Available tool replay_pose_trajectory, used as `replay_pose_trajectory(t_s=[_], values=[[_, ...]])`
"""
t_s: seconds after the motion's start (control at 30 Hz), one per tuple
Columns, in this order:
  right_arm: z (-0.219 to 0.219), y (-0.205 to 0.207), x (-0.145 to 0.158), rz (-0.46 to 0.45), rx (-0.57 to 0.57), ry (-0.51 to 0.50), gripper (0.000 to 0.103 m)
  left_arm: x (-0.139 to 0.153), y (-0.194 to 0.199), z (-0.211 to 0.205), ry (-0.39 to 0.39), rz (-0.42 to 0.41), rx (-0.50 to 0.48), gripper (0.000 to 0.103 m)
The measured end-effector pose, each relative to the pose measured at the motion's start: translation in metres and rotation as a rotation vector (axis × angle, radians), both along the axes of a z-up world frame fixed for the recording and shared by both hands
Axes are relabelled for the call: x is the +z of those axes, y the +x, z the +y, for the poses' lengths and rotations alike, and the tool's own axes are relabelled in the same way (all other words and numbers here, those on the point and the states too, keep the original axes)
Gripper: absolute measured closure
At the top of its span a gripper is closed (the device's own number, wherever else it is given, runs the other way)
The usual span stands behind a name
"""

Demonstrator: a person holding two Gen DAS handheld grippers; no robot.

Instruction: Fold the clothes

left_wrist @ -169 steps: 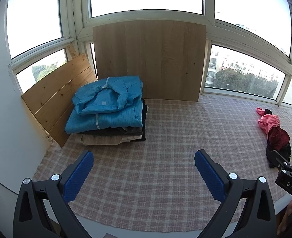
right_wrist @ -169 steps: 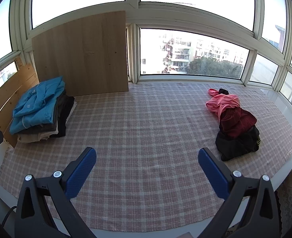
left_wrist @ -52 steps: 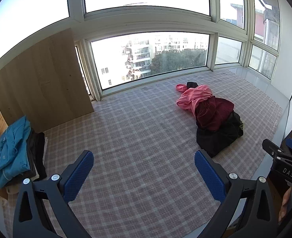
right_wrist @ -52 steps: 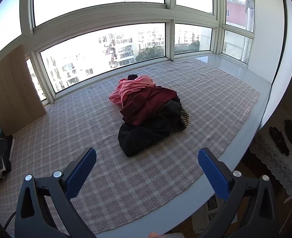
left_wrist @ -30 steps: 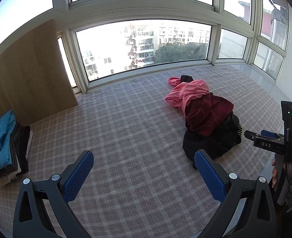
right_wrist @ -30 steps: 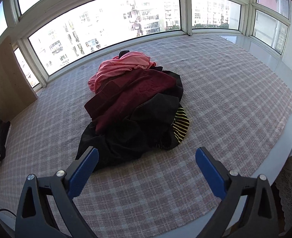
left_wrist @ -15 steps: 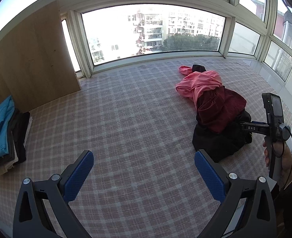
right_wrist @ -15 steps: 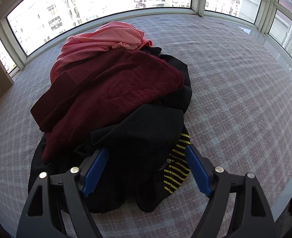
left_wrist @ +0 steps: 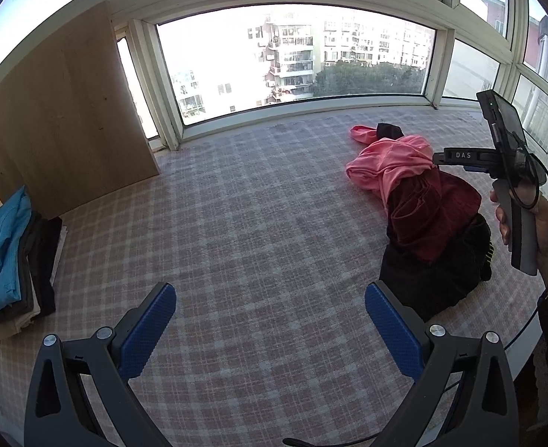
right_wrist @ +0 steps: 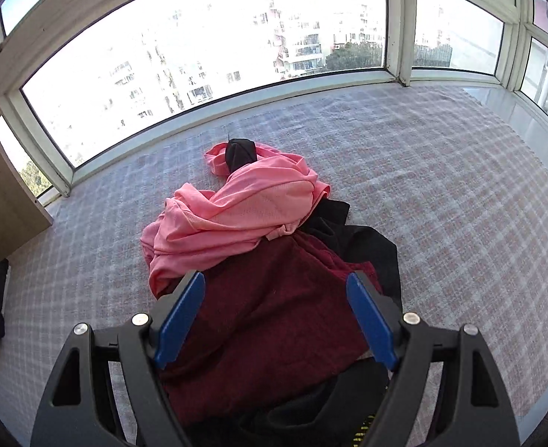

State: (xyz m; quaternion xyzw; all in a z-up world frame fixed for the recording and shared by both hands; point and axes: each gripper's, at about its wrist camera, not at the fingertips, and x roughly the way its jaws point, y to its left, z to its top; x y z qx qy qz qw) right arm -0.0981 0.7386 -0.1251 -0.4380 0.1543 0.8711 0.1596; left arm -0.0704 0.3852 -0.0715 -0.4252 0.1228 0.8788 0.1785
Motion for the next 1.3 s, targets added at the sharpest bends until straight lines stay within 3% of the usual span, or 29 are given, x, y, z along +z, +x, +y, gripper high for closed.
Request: replay_pose_trajectory(t_s=[0.1, 0.27, 0.3, 0.33, 0.37, 0.53, 0.63, 0.77, 1.07, 1.3], values=[[-0.013, -0.043, -0.011, -0.065, 0.039, 0.031, 0.025, -0.002, -0.009, -0.007, -0.003, 0.002, 0.028, 0.001], [-0.029, -0.079, -0.029, -0.133, 0.104, 0.085, 0.025, -0.008, -0.025, -0.02, 0.013, -0.013, 0.077, 0.001], [-0.029, -0.08, -0.032, -0.135, 0.116, 0.074, 0.035, -0.01, -0.028, -0.022, 0.018, -0.019, 0.085, 0.001], [-0.027, -0.08, -0.033, -0.127, 0.127, 0.047, 0.063, -0.012, -0.031, -0.024, 0.022, -0.027, 0.091, 0.001], [-0.025, -0.081, -0.035, -0.125, 0.131, 0.021, 0.074, -0.014, -0.033, -0.026, 0.025, -0.034, 0.097, 0.001], [-0.01, -0.069, -0.016, -0.053, 0.128, -0.096, 0.085, -0.016, -0.041, -0.034, 0.001, -0.019, 0.109, 0.001], [0.001, -0.056, 0.026, 0.066, 0.115, -0.232, 0.087, -0.004, -0.046, -0.049, -0.009, 0.025, 0.143, 0.001], [-0.003, -0.048, 0.11, 0.247, 0.123, -0.239, 0.089, 0.015, -0.052, -0.078, 0.029, 0.065, 0.196, 0.001], [-0.081, -0.018, 0.297, 0.494, 0.263, -0.094, 0.095, 0.042, -0.042, -0.127, 0.071, 0.144, 0.214, 0.001], [-0.162, 0.005, 0.379, 0.592, 0.371, -0.047, 0.096, 0.057, -0.027, -0.179, 0.06, 0.183, 0.238, 0.001]])
